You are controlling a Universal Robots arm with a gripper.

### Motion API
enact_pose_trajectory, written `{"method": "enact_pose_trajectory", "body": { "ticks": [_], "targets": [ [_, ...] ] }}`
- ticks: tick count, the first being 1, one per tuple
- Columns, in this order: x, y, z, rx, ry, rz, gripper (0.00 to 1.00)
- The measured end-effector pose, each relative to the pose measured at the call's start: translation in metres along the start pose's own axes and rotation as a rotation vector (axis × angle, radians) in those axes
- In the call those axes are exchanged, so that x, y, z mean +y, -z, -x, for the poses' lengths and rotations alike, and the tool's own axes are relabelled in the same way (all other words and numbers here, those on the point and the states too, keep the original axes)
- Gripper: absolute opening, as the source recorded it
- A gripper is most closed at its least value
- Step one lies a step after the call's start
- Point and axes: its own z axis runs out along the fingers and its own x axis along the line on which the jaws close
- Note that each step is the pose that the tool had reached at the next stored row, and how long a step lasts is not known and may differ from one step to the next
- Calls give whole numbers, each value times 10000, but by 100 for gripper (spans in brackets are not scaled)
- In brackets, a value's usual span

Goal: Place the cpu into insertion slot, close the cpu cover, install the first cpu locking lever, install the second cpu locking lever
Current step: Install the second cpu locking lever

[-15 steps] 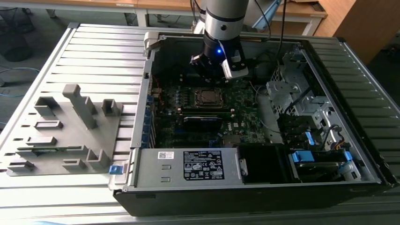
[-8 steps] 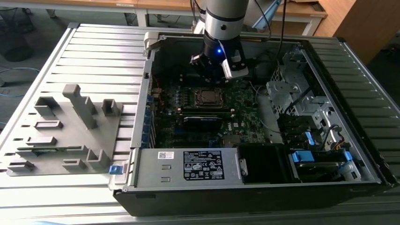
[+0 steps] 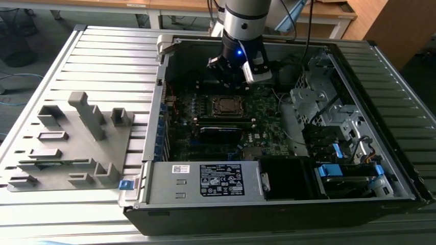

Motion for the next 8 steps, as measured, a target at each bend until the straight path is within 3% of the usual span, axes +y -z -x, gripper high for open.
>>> {"method": "enact_pose_trajectory", "body": {
  "ticks": [4, 8],
  "targets": [
    [-4, 4, 1, 1, 1, -8, 11],
    [-47, 6, 9, 1, 0, -6, 11]
  ]
}}
